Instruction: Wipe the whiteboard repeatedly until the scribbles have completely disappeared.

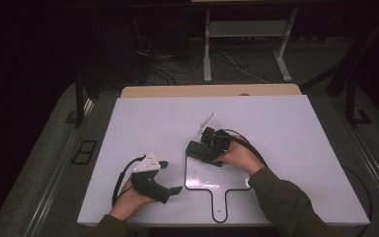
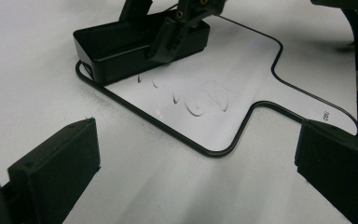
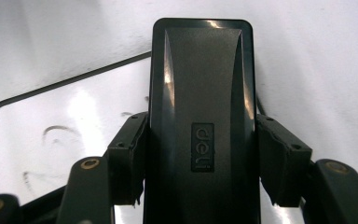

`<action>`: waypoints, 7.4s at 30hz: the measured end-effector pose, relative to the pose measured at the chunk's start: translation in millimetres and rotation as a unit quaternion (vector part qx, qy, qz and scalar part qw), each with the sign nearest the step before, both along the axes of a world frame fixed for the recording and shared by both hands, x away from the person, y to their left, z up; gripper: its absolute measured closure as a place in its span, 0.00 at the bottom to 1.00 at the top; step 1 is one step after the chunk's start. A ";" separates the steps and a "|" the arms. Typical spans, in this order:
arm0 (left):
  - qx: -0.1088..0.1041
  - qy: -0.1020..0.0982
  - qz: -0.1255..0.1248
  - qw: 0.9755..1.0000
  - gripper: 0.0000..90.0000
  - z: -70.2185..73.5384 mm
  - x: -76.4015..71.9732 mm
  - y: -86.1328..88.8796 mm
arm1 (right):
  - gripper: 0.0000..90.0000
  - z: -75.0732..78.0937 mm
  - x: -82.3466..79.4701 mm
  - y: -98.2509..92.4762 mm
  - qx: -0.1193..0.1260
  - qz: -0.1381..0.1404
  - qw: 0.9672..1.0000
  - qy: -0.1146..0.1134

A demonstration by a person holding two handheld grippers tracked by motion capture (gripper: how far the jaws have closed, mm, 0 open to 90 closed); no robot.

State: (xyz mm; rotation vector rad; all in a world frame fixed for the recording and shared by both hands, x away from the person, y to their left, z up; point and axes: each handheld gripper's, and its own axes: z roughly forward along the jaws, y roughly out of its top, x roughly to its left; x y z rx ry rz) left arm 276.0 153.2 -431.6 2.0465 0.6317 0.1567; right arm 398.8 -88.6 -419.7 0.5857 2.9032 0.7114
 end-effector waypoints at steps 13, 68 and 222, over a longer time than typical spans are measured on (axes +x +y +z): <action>0.002 -0.003 -0.001 1.000 0.00 0.1 0.3 -0.4 | 0.43 -0.5 14.8 -3.2 0.002 -0.017 1.000 -0.003; 0.001 -0.002 0.001 1.000 0.00 0.0 0.4 -1.9 | 0.44 6.6 -67.6 6.4 -0.003 0.077 0.997 -0.021; 0.015 -0.004 -0.010 1.000 0.00 -0.7 0.2 -5.1 | 0.44 6.4 -22.8 19.6 -0.023 0.008 0.999 -0.029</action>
